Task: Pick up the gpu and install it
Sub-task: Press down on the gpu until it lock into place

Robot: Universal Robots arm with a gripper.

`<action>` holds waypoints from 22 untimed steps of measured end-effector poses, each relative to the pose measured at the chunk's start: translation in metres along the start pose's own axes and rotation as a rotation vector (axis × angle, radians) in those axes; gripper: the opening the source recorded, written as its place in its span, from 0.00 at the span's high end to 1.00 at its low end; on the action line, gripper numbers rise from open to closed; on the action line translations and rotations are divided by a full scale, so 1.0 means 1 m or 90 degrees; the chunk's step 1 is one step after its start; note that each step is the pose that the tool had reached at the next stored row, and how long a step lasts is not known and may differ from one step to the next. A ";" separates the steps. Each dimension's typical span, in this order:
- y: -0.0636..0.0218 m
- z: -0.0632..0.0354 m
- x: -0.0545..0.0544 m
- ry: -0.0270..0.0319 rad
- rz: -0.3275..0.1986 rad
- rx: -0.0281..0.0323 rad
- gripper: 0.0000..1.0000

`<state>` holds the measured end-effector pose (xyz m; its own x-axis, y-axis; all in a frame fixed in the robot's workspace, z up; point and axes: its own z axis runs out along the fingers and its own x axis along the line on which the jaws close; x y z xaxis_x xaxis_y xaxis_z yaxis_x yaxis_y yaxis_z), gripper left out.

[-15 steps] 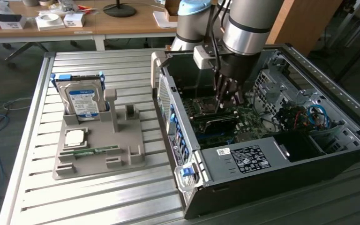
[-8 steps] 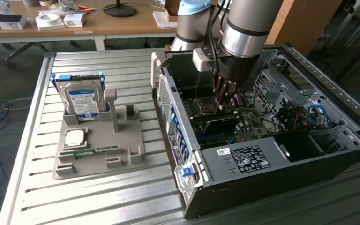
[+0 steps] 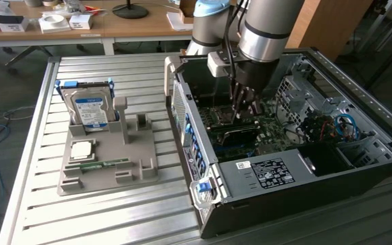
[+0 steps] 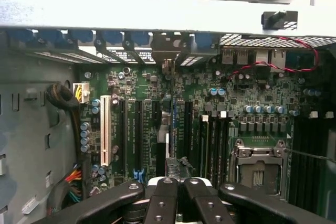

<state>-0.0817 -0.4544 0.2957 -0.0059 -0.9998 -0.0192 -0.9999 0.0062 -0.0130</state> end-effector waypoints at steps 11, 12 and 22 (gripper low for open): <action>0.0040 0.0067 0.000 -0.0001 0.001 0.0001 0.89; 0.0043 0.0083 0.000 0.0000 0.001 0.0001 0.89; 0.0049 0.0157 0.000 0.0000 0.001 0.0000 0.89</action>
<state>-0.0863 -0.4536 0.2799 -0.0073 -0.9998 -0.0193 -0.9999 0.0075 -0.0130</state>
